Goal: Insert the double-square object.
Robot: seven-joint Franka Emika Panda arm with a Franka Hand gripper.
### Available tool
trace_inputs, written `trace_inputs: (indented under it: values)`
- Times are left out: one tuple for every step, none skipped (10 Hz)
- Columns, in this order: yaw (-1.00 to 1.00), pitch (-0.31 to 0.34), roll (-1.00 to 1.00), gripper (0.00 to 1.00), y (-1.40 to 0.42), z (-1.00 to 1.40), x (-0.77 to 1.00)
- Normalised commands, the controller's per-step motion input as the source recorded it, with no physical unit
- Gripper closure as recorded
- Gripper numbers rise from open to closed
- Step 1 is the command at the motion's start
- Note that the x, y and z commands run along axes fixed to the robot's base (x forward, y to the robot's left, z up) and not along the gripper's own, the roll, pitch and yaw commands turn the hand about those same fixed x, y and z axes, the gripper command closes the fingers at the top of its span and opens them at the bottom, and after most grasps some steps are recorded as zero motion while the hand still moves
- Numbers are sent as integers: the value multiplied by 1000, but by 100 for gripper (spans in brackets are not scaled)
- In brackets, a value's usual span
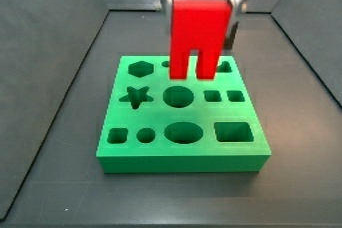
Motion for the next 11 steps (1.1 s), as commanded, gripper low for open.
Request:
trace_inputs:
  values:
    - [0,229,144,100,0,-620,520]
    - [0,237,143,100,0,-591,520]
    - [0,247,144,100,0,-500,526]
    - [0,259,136,100,0,-337,509]
    - [0,267,70,100,63,-149,431]
    - [0,250,11,100,57,-51,403]
    - [0,230,0,100,0,-17,420]
    - [0,187,-3,100,0,0,494]
    - [0,139,-66,100,0,0,500]
    - [0,76,-101,100,0,0,491]
    - [0,99,0,100,0,-209,589]
